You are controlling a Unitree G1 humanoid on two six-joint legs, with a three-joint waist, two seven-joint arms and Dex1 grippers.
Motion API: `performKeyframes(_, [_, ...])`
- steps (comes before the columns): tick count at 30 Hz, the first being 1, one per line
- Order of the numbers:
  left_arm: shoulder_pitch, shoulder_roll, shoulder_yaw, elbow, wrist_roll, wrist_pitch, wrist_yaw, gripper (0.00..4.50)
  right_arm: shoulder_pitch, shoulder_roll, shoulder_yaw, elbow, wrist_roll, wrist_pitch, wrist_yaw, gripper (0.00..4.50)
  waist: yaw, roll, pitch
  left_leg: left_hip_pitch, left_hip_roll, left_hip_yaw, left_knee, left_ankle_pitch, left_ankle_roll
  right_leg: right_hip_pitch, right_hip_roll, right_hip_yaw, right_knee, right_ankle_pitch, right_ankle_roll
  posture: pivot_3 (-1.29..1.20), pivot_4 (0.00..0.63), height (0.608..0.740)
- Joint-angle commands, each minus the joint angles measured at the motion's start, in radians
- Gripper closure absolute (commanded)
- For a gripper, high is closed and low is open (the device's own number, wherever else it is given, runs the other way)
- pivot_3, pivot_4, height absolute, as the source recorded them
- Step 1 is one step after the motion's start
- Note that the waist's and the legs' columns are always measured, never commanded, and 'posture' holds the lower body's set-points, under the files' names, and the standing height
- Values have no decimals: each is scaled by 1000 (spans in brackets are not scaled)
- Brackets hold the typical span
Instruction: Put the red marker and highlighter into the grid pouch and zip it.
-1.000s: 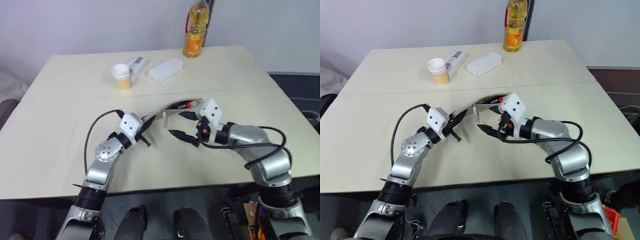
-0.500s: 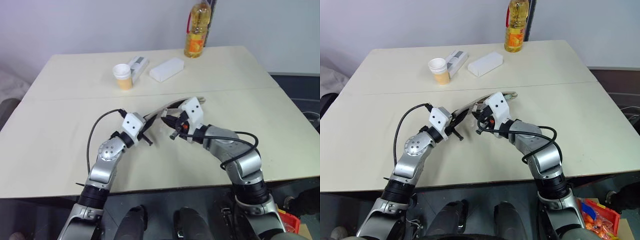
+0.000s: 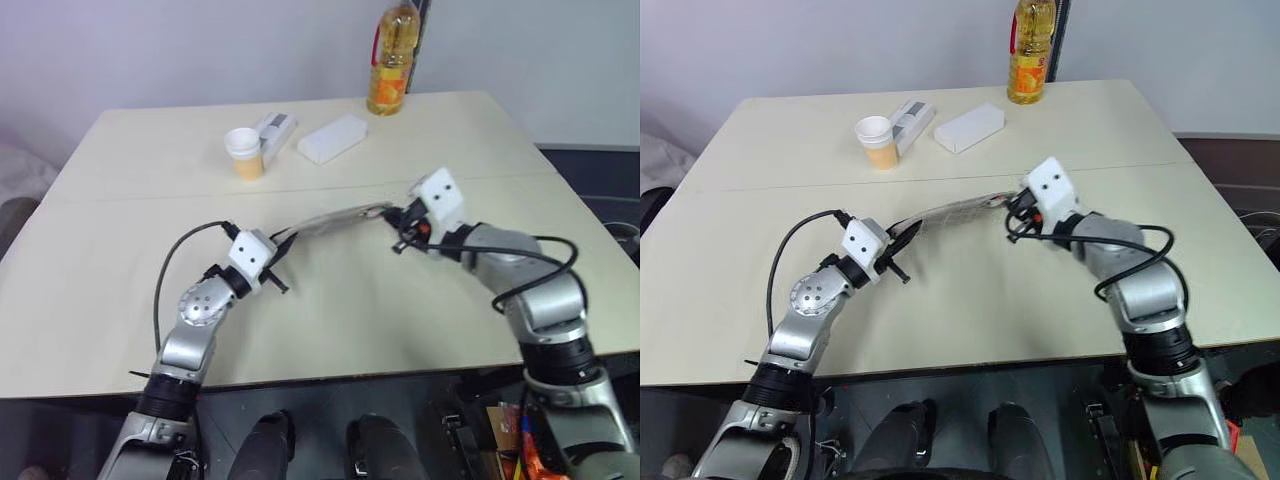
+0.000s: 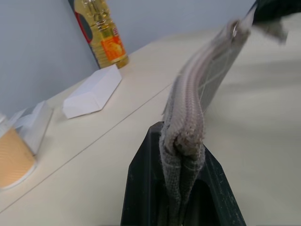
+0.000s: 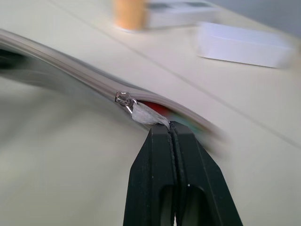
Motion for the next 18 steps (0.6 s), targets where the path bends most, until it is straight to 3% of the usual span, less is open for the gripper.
performKeyframes(1, [21,27,44,-4,-16,-30,-3,4500,-38,-70,-40,32,-58,-65,-7,4487,0,0,0,0,0,0,0,0,0,0,0,0,0,0,0,0,150,740])
performKeyframes(6, [39,47,48,-2,-23,-42,-7,4500,-29,-113,-37,76,-87,-107,0,4487,0,0,0,0,0,0,0,0,0,0,0,0,0,0,0,0,150,740])
performKeyframes(9, [51,52,51,-9,-57,-16,-30,4500,23,-133,-16,19,-30,-97,106,4487,1,0,0,0,0,0,0,0,0,0,0,0,0,0,0,0,150,740])
performKeyframes(12, [66,59,63,-22,-88,14,-44,3465,62,-136,-28,-18,19,-81,161,3585,-4,0,0,0,0,0,0,0,0,0,0,0,0,0,0,0,150,740])
performKeyframes(17, [156,100,120,-83,-131,98,-51,936,198,-169,-58,-83,58,-145,245,996,0,0,0,0,1,0,0,0,0,0,0,0,0,0,0,0,150,740])
performKeyframes(18, [184,111,135,-100,-143,117,-53,936,231,-175,-69,-92,71,-155,263,996,0,0,0,0,0,0,0,0,0,1,0,0,-1,0,0,0,150,740])
